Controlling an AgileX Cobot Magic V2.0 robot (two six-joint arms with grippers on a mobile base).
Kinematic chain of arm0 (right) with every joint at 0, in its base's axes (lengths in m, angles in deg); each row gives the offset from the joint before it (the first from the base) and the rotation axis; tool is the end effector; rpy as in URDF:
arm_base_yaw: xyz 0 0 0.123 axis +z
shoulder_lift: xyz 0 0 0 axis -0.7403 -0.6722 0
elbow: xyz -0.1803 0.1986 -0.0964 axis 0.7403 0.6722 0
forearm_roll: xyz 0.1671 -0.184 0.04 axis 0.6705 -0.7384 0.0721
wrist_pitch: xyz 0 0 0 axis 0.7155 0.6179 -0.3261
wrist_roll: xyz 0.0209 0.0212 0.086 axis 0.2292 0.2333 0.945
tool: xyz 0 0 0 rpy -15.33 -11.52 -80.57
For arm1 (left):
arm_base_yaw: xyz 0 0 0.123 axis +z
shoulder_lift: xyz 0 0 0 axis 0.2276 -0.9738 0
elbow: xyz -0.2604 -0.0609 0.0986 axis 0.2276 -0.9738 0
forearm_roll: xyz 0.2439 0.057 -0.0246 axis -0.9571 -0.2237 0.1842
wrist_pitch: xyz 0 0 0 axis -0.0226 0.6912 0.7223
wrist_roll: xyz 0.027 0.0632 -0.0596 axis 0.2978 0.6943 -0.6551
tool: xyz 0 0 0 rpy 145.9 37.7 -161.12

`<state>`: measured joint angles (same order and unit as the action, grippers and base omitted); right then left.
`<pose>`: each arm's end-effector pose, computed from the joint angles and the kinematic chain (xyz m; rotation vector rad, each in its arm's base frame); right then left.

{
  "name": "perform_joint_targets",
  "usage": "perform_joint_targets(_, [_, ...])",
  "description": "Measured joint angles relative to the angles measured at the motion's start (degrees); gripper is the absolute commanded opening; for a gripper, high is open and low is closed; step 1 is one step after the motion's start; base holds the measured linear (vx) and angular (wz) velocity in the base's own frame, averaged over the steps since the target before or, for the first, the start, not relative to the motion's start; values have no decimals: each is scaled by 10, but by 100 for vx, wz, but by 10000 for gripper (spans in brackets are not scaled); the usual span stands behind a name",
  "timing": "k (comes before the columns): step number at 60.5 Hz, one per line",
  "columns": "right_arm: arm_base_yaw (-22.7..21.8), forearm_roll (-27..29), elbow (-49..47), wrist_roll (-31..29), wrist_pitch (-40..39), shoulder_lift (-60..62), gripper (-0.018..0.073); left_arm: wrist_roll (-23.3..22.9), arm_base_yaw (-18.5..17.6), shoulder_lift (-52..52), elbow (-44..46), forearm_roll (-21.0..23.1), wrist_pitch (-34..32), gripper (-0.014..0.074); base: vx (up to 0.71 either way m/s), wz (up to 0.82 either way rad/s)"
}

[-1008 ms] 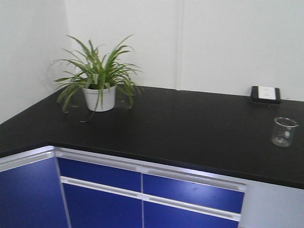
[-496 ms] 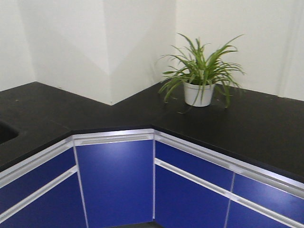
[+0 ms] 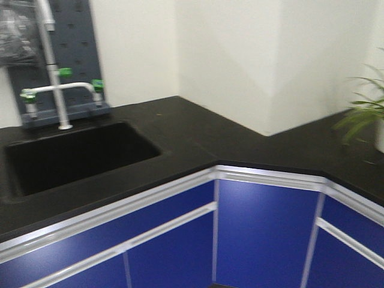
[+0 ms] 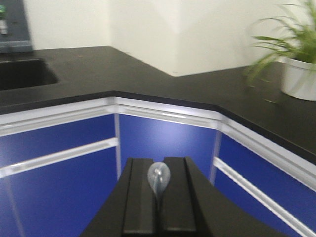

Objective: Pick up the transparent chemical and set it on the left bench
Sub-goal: 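Drive to the bench with white bins and an empty beaker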

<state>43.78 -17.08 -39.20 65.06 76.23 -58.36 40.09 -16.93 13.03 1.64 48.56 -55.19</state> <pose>0.1155 0.0022 0.2472 -0.0818 1.6757 -0.0082 0.0565 -0.0038 0.2037 0.0741 1.5103 -0.0273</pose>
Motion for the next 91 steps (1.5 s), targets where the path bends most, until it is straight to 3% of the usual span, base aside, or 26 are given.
perform_joint_targets(52, [0, 0, 0, 0, 0, 0, -8, 0, 0, 0, 0, 0, 0, -4, 19, 72])
perform_joint_targets(91, [0, 0, 0, 0, 0, 0, -8, 0, 0, 0, 0, 0, 0, -4, 28, 35])
